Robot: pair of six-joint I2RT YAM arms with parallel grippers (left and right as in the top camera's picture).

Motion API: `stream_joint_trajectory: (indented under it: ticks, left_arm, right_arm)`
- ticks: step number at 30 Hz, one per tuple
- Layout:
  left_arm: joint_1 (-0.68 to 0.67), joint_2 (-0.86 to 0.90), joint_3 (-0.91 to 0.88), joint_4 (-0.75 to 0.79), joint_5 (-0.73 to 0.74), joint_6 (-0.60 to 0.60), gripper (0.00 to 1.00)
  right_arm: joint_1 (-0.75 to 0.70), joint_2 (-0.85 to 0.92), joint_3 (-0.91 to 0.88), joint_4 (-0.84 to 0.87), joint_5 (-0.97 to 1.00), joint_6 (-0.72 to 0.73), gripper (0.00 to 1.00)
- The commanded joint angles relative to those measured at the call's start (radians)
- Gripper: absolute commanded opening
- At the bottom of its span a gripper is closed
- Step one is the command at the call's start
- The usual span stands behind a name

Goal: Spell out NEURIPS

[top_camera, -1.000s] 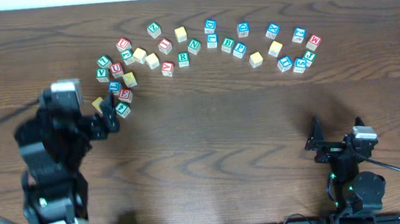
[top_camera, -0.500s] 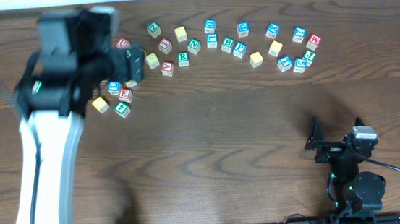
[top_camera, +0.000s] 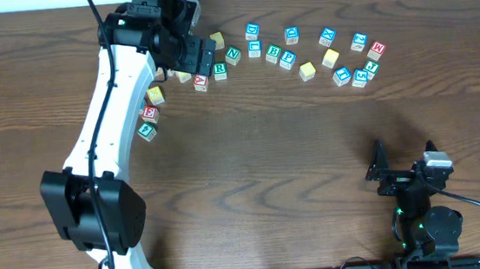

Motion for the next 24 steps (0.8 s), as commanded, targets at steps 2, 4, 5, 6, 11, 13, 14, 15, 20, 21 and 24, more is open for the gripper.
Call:
stream_joint_trajectory:
  ticks: [2, 4, 5, 6, 11, 13, 14, 15, 20, 21, 24]
  left_arm:
    - [0.000, 0.020, 0.022, 0.046, 0.030, 0.009, 0.98]
    - [-0.001, 0.023, 0.022, 0.072, 0.030, -0.001, 0.98]
    - [-0.003, 0.023, 0.022, 0.083, 0.030, -0.024, 0.99]
    - [-0.007, 0.025, 0.022, 0.087, 0.030, -0.040, 0.98]
    - [-0.040, 0.051, 0.022, 0.089, 0.025, -0.070, 0.99]
    - [-0.053, 0.069, 0.022, 0.090, 0.017, -0.074, 0.99]
    - [-0.059, 0.079, 0.022, 0.089, 0.014, -0.075, 1.00]
    - [-0.064, 0.086, 0.021, 0.089, 0.014, -0.075, 1.00]
    - [-0.078, 0.093, 0.021, 0.089, 0.011, -0.078, 1.00]
    - [-0.079, 0.093, 0.021, 0.089, 0.011, -0.078, 1.00]
    - [-0.079, 0.093, 0.022, 0.088, -0.016, -0.097, 1.00]
  right_arm:
    - [0.004, -0.005, -0.001, -0.003, 0.000, 0.001, 0.99]
    - [0.004, -0.005, -0.001, -0.003, 0.000, 0.001, 0.99]
    - [0.004, -0.005, -0.001, -0.003, 0.001, 0.001, 0.99]
    - [0.004, -0.005, -0.001, -0.003, 0.001, 0.001, 0.99]
    - [0.004, -0.005, -0.001, -0.003, 0.001, 0.001, 0.99]
    - [0.004, -0.005, -0.001, 0.010, 0.001, 0.002, 0.99]
    - [0.004, -0.005, -0.001, 0.013, 0.000, 0.002, 0.99]
    - [0.004, -0.005, -0.001, 0.012, 0.000, 0.002, 0.99]
    - [0.004, -0.005, 0.000, 0.021, 0.001, 0.003, 0.99]
    - [0.004, -0.005, 0.000, 0.026, -0.042, 0.002, 0.99]
    - [0.004, -0.004, 0.007, 0.028, -0.169, 0.002, 0.99]
